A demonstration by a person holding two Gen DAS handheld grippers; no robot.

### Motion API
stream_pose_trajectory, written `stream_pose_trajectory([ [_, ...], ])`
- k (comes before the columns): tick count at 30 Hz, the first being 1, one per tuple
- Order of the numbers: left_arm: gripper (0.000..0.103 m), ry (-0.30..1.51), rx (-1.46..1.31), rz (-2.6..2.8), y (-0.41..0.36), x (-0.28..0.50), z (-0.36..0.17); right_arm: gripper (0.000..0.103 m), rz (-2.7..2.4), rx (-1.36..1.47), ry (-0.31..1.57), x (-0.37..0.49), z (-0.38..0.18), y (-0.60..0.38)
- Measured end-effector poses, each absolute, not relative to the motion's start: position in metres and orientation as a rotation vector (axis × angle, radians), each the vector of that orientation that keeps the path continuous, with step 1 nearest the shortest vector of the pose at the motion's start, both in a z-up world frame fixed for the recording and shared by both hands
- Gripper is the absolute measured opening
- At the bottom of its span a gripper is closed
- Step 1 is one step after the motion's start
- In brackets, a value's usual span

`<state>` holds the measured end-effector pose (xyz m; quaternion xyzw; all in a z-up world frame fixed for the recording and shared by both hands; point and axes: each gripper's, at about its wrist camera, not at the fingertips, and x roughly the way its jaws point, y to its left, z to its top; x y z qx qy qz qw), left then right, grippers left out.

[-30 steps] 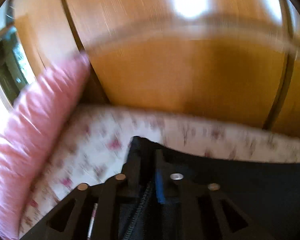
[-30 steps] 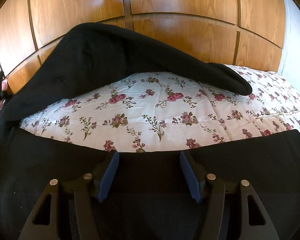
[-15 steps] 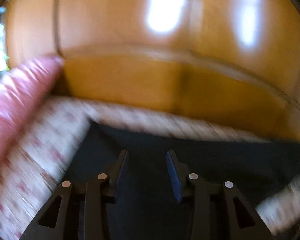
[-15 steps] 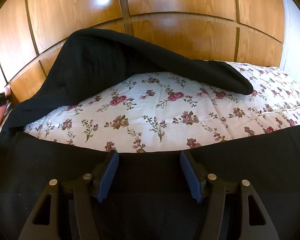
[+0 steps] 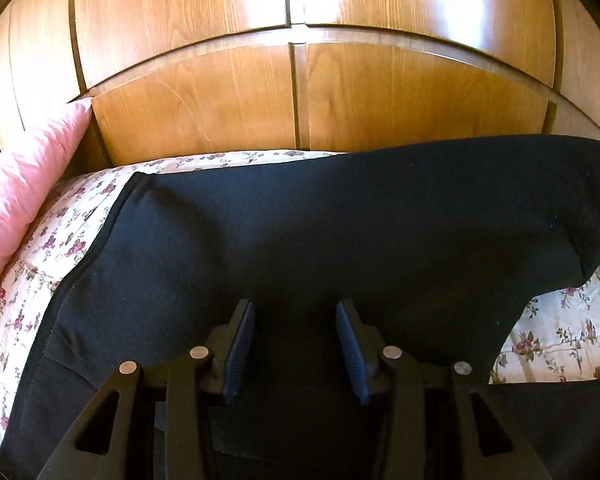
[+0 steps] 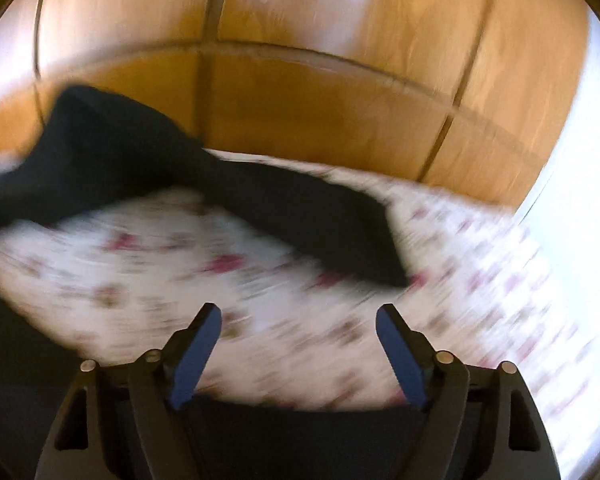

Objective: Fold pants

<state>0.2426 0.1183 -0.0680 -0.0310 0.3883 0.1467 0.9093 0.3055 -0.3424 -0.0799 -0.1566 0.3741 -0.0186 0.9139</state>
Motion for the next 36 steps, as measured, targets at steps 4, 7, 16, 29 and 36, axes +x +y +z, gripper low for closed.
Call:
stream_pose_trajectory([
  [4, 0.044, 0.796, -0.058, 0.309, 0.114, 0.241, -0.067, 0.085, -0.109, -0.688, 0.763, 0.348, -0.109, -0.336],
  [7, 0.044, 0.79, -0.04, 0.32, 0.11, 0.24, -0.068, 0.065, -0.138, -0.79, 0.752, 0.369, -0.121, -0.337],
  [16, 0.044, 0.782, -0.044, 0.321, 0.111, 0.24, -0.07, 0.007, -0.092, -0.46, 0.824, 0.377, -0.089, -0.368],
  [29, 0.044, 0.792, -0.056, 0.313, 0.113, 0.241, -0.068, 0.007, 0.216, -0.205, 1.07, 0.327, 0.031, -0.429],
  [36, 0.044, 0.793, -0.056, 0.309, 0.114, 0.241, -0.07, 0.049, -0.179, 0.035, 1.036, 0.413, -0.013, -0.498],
])
